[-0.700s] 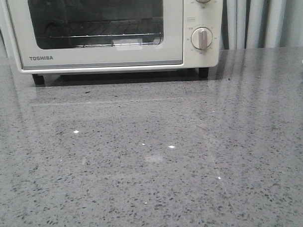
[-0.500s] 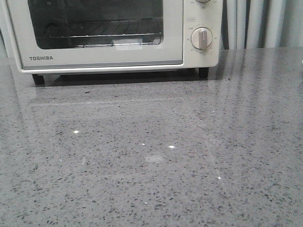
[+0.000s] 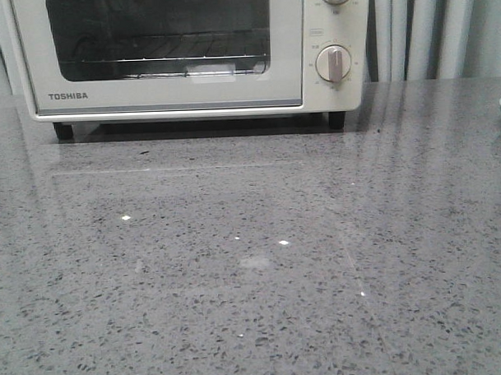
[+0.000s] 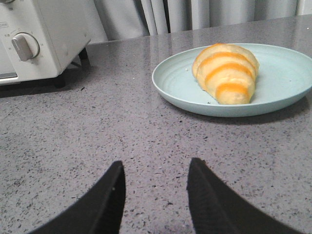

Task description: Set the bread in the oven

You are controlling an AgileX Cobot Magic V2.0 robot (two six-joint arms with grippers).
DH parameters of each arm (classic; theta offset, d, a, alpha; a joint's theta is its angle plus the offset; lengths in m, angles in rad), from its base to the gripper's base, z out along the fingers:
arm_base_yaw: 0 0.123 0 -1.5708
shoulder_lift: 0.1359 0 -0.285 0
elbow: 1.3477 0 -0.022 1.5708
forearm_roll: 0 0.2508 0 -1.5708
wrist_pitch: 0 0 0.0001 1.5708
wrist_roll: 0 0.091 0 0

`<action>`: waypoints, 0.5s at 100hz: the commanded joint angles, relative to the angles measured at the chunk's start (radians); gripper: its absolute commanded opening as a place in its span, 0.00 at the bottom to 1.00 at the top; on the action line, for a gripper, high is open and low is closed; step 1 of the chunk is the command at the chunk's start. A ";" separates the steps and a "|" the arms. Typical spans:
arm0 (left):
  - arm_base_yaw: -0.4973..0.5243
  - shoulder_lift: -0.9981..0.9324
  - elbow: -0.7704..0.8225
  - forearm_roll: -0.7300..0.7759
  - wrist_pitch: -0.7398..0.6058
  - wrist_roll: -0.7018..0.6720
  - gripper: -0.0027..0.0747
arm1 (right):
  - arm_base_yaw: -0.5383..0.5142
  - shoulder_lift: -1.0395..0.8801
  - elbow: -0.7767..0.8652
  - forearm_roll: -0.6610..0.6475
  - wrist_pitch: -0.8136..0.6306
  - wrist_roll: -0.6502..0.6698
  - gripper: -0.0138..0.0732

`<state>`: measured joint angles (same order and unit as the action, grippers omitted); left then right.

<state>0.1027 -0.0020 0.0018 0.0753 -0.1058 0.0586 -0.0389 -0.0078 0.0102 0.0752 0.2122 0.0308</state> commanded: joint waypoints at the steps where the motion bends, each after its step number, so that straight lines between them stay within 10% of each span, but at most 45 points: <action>1: -0.008 -0.028 0.021 -0.010 -0.117 0.001 0.01 | -0.006 -0.020 0.024 -0.006 -0.088 -0.009 0.47; 50: -0.008 -0.028 0.021 -0.075 -0.259 -0.043 0.01 | 0.000 -0.020 0.024 0.276 -0.264 -0.009 0.47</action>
<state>0.1027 -0.0020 0.0018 0.0584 -0.2769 0.0303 -0.0389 -0.0078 0.0102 0.3044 0.0646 0.0308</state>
